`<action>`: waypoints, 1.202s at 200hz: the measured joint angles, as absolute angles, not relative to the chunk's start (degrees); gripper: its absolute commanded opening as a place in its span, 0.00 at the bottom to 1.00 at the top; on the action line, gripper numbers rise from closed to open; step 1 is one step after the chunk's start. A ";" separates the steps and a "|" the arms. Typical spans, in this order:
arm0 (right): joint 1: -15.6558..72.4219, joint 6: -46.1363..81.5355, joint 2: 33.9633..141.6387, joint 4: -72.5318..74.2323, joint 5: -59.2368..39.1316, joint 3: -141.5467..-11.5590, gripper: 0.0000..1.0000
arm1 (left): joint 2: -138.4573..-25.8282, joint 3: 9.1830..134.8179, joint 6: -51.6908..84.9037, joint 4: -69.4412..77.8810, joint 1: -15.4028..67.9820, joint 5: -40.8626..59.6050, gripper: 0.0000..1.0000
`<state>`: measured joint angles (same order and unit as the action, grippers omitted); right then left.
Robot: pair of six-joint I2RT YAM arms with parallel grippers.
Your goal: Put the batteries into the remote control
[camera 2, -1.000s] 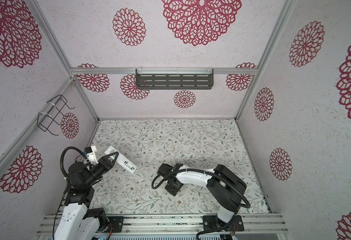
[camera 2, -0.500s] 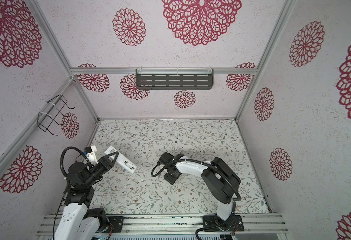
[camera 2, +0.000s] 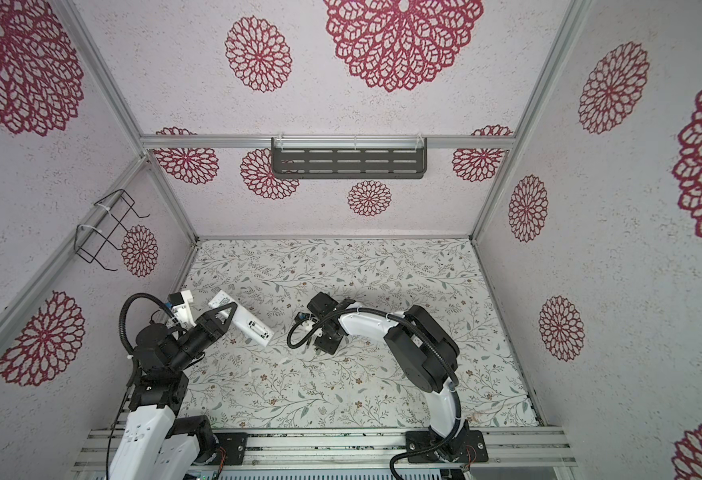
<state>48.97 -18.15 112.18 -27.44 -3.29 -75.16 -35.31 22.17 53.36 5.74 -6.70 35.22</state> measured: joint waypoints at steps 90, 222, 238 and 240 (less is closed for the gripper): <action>48.18 -22.55 113.47 -26.48 -4.38 -76.88 0.63 | -35.70 21.58 53.84 7.79 -7.03 35.46 0.13; 48.18 -38.50 122.91 -26.46 -12.53 -89.71 0.59 | -34.70 26.52 47.64 -9.26 -7.60 23.90 0.12; 48.18 -40.01 123.96 -26.30 -12.84 -91.29 0.60 | -34.68 27.35 46.96 -11.33 -7.77 22.04 0.12; 48.18 -40.21 124.07 -26.24 -12.86 -91.44 0.60 | -34.68 27.46 46.89 -11.60 -7.77 21.78 0.12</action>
<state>48.18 -40.21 124.07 -26.24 -12.86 -91.44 -34.68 27.46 46.89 -11.60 -7.77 21.78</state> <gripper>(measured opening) 0.589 0.211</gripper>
